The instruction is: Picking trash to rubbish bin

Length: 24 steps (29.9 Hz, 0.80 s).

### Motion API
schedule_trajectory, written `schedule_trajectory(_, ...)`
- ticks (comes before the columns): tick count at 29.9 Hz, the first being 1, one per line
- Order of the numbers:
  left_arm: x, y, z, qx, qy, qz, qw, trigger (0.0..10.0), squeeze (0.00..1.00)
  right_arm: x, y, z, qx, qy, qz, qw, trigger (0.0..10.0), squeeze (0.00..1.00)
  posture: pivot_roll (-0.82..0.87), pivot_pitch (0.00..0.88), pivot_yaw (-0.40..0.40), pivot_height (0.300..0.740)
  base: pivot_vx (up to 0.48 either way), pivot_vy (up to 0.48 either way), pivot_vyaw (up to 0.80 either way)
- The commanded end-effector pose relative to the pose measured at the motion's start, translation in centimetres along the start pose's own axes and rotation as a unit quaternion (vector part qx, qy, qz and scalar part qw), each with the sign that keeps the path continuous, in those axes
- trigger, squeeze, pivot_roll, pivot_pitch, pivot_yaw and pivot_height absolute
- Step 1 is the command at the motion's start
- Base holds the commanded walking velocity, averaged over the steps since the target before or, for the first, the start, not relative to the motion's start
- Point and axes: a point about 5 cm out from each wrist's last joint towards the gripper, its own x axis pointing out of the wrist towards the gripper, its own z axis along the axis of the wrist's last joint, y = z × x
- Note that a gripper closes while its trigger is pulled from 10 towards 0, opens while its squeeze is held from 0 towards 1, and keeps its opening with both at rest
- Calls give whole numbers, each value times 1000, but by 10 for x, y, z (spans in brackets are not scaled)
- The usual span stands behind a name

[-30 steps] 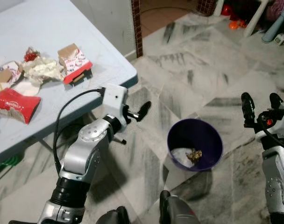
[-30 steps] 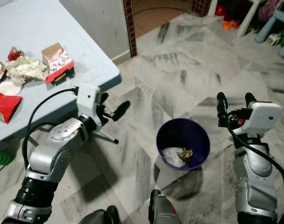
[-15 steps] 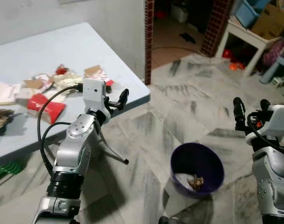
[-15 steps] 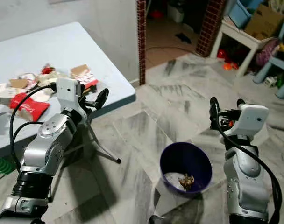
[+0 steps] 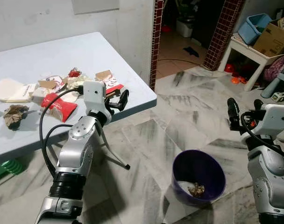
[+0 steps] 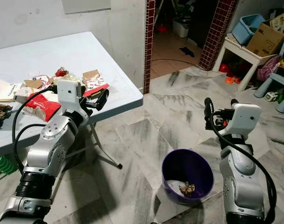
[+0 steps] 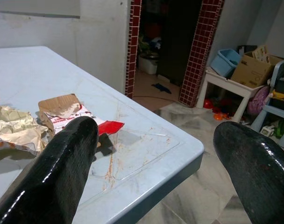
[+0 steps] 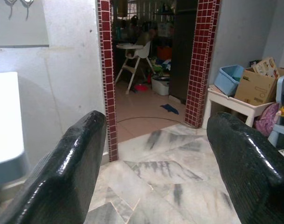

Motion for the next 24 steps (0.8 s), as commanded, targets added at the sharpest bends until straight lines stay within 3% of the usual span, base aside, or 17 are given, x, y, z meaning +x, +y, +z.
schedule_trajectory(1, -2, 4, -3, 1, 3, 5, 1000, 10000, 0, -2, -2, 0, -10, 5, -4, 1000, 10000, 0, -72, 55, -9, 740, 0, 0, 0)
schedule_trajectory(8, -5, 2, -9, 7, 12, -5, 1000, 10000, 0, -5, -5, -2, -16, 12, -10, 1000, 10000, 0, -75, 49, -6, 740, 0, 0, 152)
schedule_trajectory(24, -5, -1, -11, 4, 21, -8, 1000, 10000, 0, -8, -4, -7, -15, 24, -1, 1000, 10000, 0, -72, 32, -4, 740, 0, 0, 800)
